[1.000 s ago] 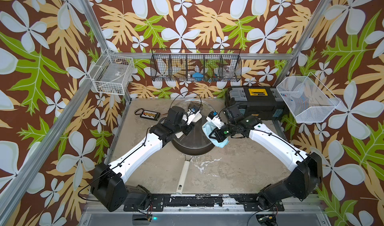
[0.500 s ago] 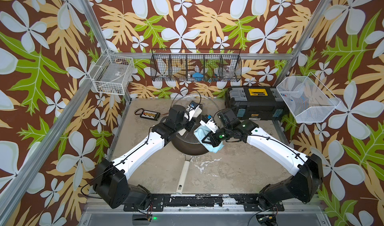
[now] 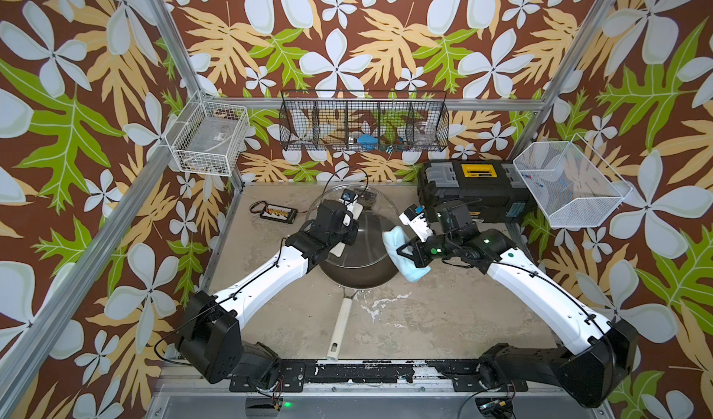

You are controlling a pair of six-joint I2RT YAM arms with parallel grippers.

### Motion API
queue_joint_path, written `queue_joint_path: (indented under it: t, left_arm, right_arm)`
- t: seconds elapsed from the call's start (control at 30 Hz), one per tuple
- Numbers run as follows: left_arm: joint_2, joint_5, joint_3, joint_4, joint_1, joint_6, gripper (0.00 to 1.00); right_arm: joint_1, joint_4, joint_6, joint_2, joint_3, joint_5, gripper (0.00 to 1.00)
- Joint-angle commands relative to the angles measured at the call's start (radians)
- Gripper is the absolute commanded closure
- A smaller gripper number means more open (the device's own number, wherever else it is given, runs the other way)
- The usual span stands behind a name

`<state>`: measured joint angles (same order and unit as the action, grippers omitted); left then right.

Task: Wipe the pot lid with a cloth
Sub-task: Wipe the pot lid, then place the cleaning item at the center of the board, then place the pot lid on the cooking pot.

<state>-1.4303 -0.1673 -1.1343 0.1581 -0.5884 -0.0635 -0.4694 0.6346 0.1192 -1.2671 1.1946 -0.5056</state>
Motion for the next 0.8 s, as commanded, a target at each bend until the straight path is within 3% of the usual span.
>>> queue_joint_path:
  t: [0.0,0.33,0.63,0.77]
  left_arm:
    - [0.016,-0.060,-0.025,-0.137,-0.002,-0.119,1.00]
    - [-0.002,-0.035,0.019,-0.155,-0.022,-0.182,1.00]
    - [0.034,-0.039,0.081,-0.186,-0.028,-0.155,1.00]
    - [0.028,-0.036,0.087,-0.185,-0.028,-0.154,1.00]
  right_arm:
    - [0.060,0.025,-0.012,0.054,-0.016,0.064,1.00]
    - [0.168,0.172,-0.097,0.146,-0.032,0.282,1.00]
    - [0.192,0.064,-0.029,0.243,-0.187,0.326,1.00]
    - [0.190,0.075,-0.029,0.231,-0.178,0.345,1.00]
